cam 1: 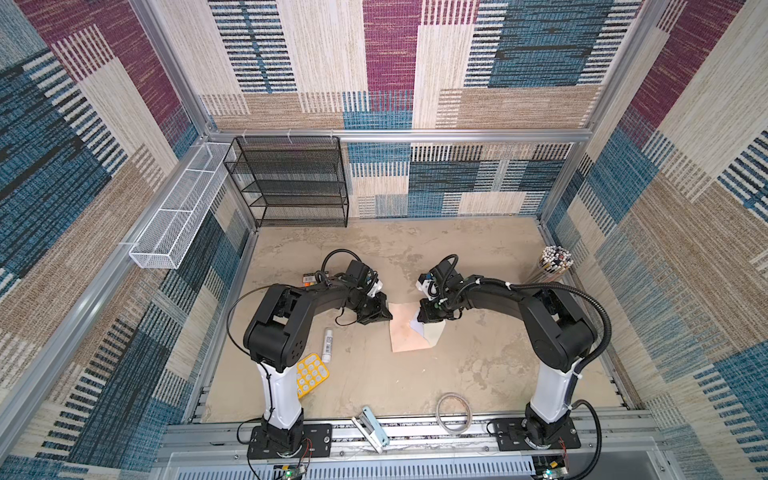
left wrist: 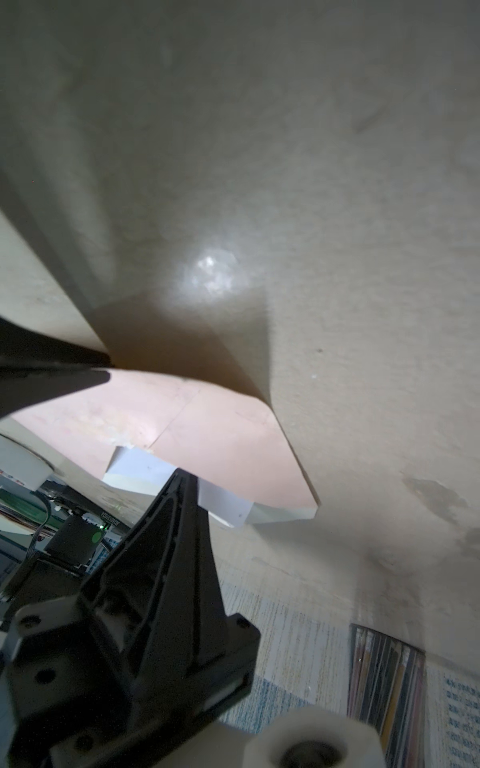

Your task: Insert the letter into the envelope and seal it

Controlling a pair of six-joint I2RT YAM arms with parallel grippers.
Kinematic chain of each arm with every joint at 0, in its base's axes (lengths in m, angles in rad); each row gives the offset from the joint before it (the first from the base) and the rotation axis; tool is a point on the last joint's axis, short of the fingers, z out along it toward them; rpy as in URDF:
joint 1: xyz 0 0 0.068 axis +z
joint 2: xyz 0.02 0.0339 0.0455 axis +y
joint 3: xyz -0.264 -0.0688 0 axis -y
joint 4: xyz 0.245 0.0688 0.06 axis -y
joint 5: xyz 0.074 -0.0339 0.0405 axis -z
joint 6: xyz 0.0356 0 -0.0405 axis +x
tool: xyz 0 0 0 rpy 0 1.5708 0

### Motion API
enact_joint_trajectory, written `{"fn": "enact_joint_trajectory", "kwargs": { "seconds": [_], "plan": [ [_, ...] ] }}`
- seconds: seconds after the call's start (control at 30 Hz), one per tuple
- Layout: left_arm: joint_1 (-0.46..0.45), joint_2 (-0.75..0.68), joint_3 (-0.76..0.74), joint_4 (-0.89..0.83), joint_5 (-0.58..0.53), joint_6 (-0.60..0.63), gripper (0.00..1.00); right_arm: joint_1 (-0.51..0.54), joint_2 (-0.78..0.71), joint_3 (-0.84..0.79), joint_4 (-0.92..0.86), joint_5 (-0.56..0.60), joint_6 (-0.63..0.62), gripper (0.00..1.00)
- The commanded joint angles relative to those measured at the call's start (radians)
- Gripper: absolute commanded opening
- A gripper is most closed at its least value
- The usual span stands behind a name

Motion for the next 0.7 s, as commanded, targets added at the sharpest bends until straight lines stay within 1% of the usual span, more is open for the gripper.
{"fn": "enact_joint_trajectory", "kwargs": {
  "seconds": [0.0,0.27,0.67],
  "plan": [
    [0.004,-0.011,0.006,-0.003,0.018,0.037,0.02,0.002,0.006,0.006,0.049,-0.042,-0.011,0.01],
    [0.004,-0.008,0.008,0.008,0.027,0.038,0.02,0.002,0.009,0.005,0.075,-0.093,-0.008,0.01],
    [0.003,-0.009,0.011,0.009,0.030,0.047,0.02,0.002,0.025,0.008,0.078,-0.090,-0.008,0.03]
  ]
}}
